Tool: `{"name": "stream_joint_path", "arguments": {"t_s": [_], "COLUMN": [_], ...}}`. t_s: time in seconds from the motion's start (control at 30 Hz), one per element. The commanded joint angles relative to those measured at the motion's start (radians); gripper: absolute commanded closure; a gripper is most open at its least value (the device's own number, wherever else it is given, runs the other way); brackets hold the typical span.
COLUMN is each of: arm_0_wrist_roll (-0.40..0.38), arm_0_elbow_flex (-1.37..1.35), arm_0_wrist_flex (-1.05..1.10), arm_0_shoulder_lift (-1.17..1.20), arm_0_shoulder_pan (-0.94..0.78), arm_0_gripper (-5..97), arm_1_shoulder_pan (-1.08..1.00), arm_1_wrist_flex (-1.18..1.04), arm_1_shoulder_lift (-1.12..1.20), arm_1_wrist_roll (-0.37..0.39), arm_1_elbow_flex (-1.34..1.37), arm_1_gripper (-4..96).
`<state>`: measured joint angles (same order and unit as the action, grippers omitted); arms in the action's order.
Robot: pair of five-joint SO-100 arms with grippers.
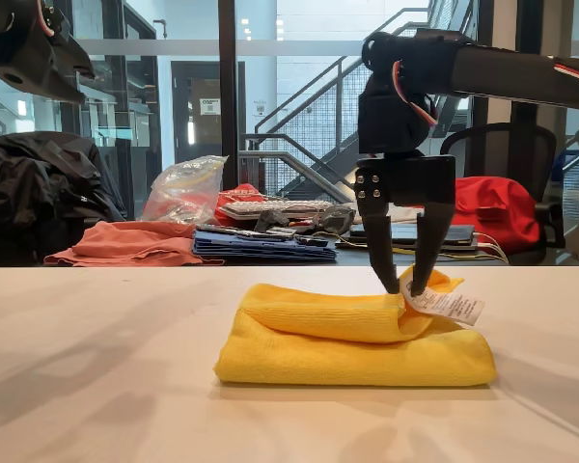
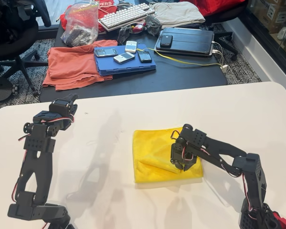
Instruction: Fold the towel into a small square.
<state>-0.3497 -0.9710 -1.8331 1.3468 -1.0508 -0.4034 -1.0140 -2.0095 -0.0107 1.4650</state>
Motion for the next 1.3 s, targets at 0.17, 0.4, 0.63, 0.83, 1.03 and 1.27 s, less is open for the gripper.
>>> {"name": "stream_joint_path", "arguments": {"t_s": [0.17, 0.4, 0.63, 0.83, 1.03, 1.27], "arm_0_wrist_roll": [0.003, -0.005, -0.006, -0.008, -0.071, -0.087], "arm_0_elbow_flex": [-0.014, -0.035, -0.025, -0.032, -0.017, -0.017], "arm_0_wrist_flex": [-0.014, 0.0, 0.094, 0.146, 0.15, 0.301], "arm_0_shoulder_lift": [0.058, 0.04, -0.055, -0.084, -0.086, -0.072], "arm_0_shoulder_pan": [0.003, 0.006, 0.012, 0.046, 0.061, 0.129], "arm_0_gripper": [82, 76, 78, 78, 80, 92], "arm_1_shoulder_pan": [0.005, 0.005, 0.005, 0.002, -0.002, -0.003], "arm_1_wrist_flex": [-0.005, -0.074, -0.087, -0.087, -0.087, -0.087], "arm_1_shoulder_lift": [-0.018, -0.018, -0.018, -0.018, -0.015, -0.017], "arm_1_wrist_roll": [-0.002, -0.002, -0.002, -0.003, -0.003, -0.003], "arm_1_elbow_flex": [-0.017, -0.02, -0.025, -0.021, -0.021, -0.018], "arm_1_gripper": [77.8, 77.8, 77.8, 77.8, 77.8, 77.8]}}
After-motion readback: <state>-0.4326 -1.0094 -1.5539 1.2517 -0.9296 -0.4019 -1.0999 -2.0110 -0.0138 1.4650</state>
